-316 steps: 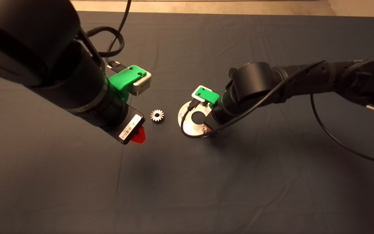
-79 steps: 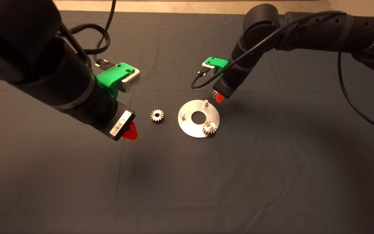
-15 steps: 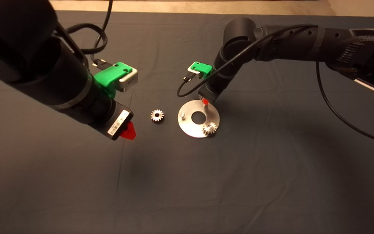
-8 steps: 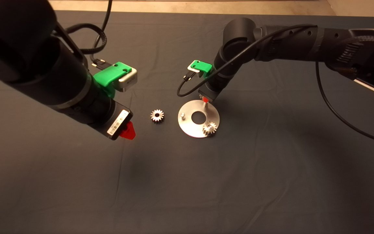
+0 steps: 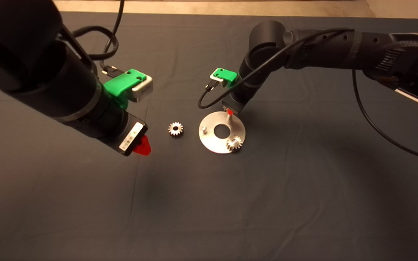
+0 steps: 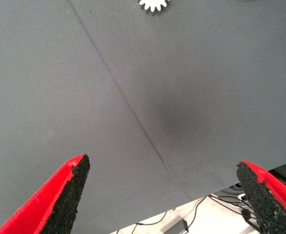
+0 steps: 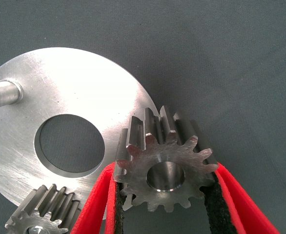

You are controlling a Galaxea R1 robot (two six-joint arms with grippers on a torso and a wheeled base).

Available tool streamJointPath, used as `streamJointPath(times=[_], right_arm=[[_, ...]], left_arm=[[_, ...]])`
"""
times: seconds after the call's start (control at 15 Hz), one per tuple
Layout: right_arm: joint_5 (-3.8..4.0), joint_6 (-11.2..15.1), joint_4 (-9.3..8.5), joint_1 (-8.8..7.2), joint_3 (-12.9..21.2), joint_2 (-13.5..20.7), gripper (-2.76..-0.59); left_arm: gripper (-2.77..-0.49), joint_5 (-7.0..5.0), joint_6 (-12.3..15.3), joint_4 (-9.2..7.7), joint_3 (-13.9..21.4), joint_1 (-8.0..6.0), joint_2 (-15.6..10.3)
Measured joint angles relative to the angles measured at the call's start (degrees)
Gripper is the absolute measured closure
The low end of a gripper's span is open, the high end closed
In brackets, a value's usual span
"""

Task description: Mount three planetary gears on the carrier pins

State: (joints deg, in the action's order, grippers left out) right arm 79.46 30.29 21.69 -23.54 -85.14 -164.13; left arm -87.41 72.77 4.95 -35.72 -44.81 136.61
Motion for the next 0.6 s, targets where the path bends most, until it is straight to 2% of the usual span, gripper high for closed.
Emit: streamJointPath(times=[0.2, 0.4, 0.6], right_arm=[[0.34, 0.02, -0.02, 0.87, 0.09, 0.01, -0.92], [1.46, 0.02, 0.06, 0.83, 0.11, 0.02, -0.92], [1.5, 0.05, 0.11, 0.83, 0.11, 0.02, -0.92]], left_arm=[[-2.17, 0.0, 0.02, 0.0, 0.0, 0.0, 0.0], [-2.17, 0.0, 0.02, -0.02, 0.0, 0.0, 0.0], [-2.17, 0.0, 0.0, -0.02, 0.05, 0.0, 0.0]])
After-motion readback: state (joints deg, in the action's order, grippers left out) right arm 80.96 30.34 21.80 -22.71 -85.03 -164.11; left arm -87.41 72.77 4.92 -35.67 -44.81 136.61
